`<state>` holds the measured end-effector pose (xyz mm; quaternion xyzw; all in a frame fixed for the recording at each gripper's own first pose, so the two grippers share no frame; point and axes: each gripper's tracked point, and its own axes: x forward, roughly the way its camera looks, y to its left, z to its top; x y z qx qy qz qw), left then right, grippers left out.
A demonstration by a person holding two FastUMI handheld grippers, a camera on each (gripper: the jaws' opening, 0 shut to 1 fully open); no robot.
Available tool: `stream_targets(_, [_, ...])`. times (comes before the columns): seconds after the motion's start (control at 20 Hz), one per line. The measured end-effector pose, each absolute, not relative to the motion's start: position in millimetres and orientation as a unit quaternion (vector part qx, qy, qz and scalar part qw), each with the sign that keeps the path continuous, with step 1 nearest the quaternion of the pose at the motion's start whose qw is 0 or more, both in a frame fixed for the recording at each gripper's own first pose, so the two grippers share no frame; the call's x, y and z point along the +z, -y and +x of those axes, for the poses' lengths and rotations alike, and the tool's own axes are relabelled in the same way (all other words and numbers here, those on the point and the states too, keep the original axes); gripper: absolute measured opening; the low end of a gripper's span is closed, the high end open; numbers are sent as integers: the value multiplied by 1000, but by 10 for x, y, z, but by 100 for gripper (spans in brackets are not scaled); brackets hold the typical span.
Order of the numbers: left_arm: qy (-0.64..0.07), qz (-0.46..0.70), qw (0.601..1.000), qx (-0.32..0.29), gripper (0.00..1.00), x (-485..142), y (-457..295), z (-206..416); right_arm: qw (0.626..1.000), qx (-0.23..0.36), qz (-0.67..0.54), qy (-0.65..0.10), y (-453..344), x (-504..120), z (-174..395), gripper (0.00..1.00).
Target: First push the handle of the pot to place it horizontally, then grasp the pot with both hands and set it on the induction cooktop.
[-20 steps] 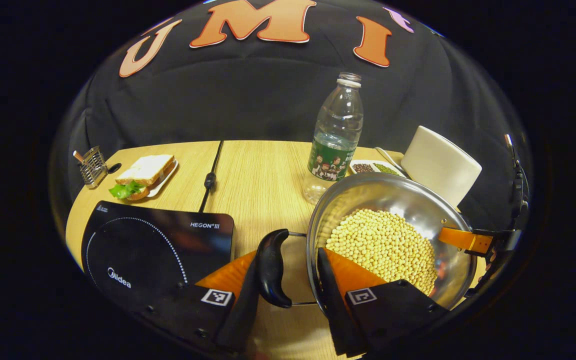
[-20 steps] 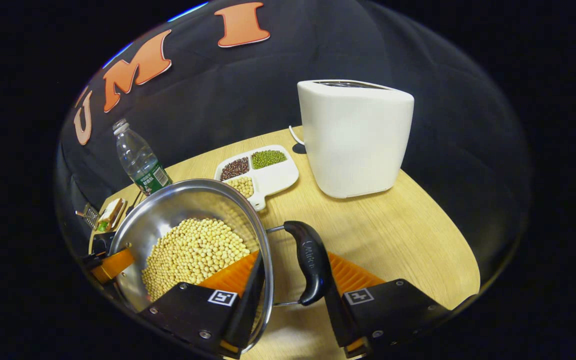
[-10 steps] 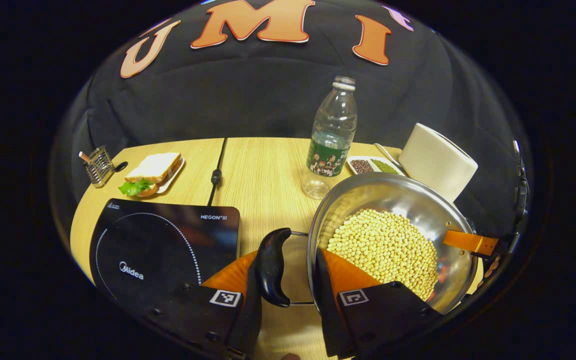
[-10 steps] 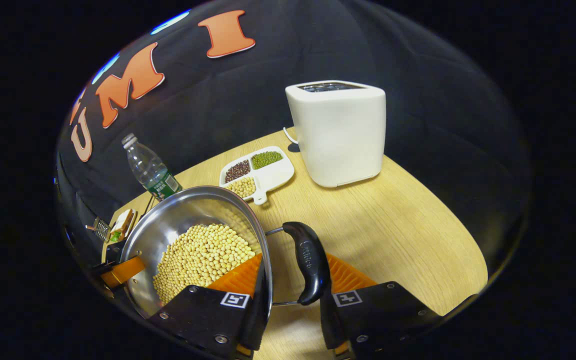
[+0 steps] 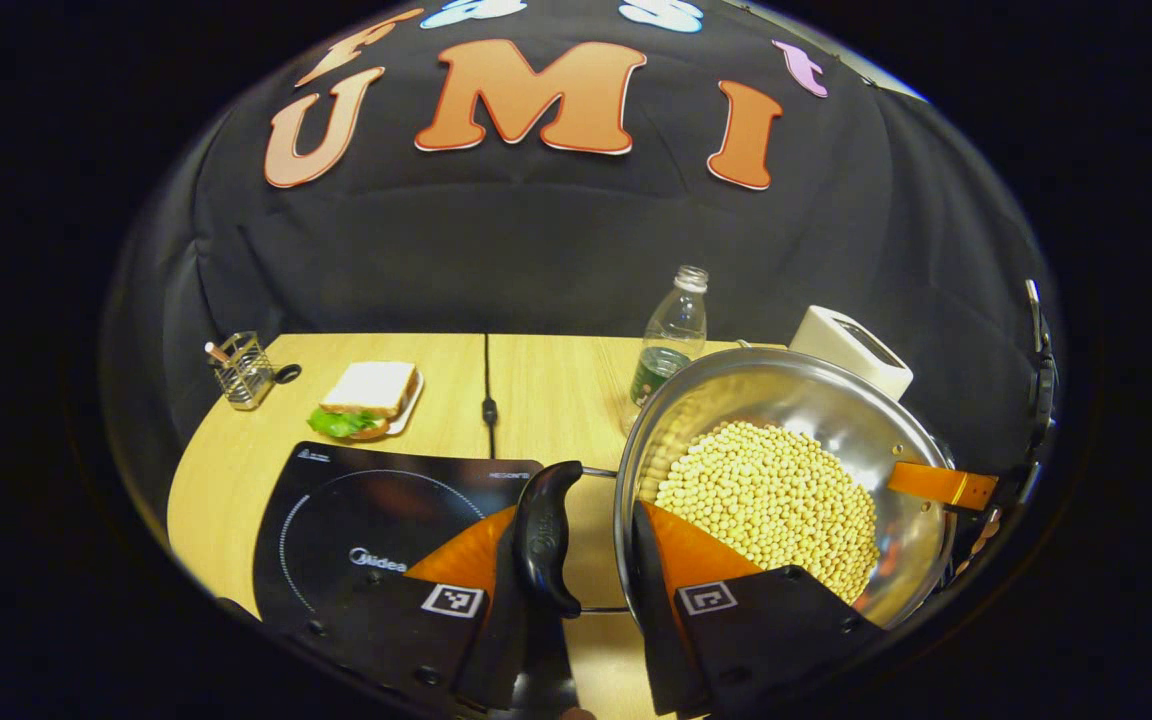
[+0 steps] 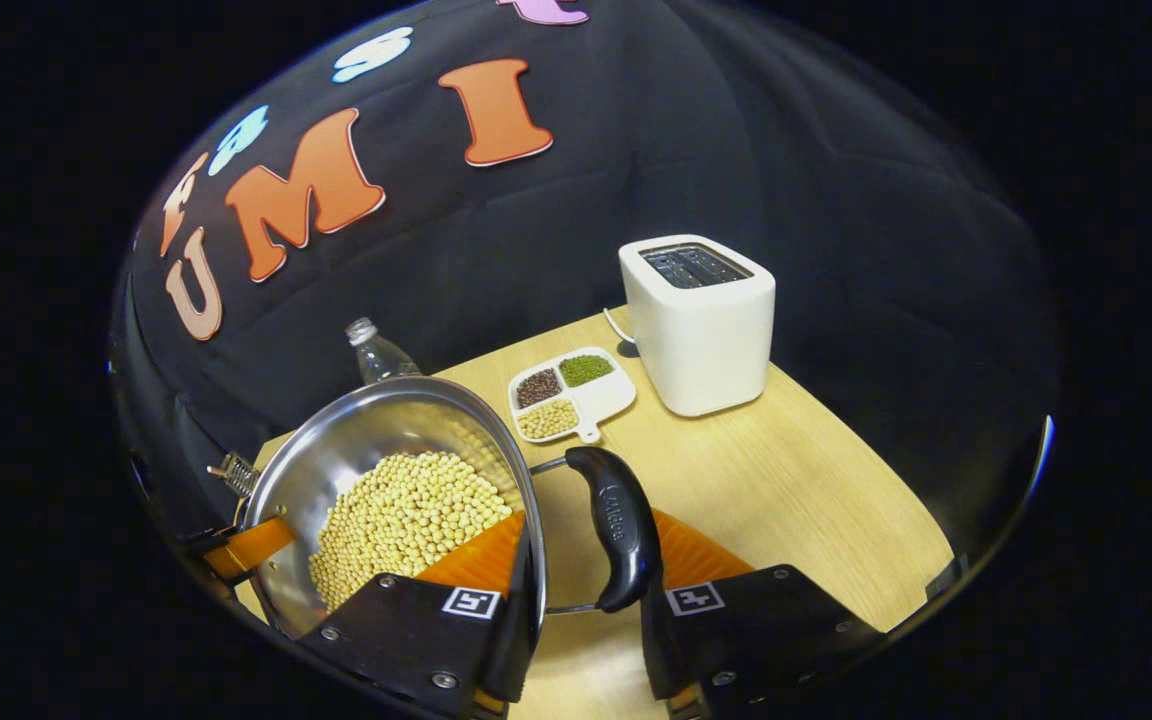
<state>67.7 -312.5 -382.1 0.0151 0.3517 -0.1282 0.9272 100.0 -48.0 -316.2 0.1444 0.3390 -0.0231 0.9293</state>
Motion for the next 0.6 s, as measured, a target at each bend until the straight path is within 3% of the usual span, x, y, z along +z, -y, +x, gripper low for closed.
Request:
stream_targets(0.05, [-348, 15, 929, -124, 53, -3748, 3013, 668, 930, -18, 143, -337, 383, -3110, 986, 46])
stream_targets(0.15, [-343, 11, 932, -115, 57, -3633, 2785, 634, 932, -10, 142, -334, 187, -3012, 939, 46])
stream_targets(0.2, [-342, 9, 933, -110, 60, -3575, 2679, 617, 933, -4, 140, -332, 76, -2971, 926, 41])
stream_targets(0.25, [-341, 7, 934, -104, 60, -3511, 2566, 596, 934, 2, 136, -331, -34, -2927, 908, 46])
stream_targets(0.35, [-340, 3, 936, -94, 60, -3456, 2270, 566, 934, 12, 133, -332, -267, -2873, 873, 41])
stream_targets(0.4, [-341, 2, 936, -89, 53, -3465, 2146, 577, 934, 18, 132, -332, -384, -2856, 876, 46])
stream_targets(0.5, [-340, 1, 937, -76, 60, -3465, 1846, 566, 932, 31, 131, -335, -642, -2839, 845, 41])
stream_targets(0.55, [-341, 0, 938, -69, 57, -3446, 1700, 574, 931, 39, 131, -339, -768, -2841, 833, 46])
stream_targets(0.6, [-340, 1, 938, -62, 53, -3416, 1569, 566, 929, 46, 133, -342, -913, -2852, 834, 41])
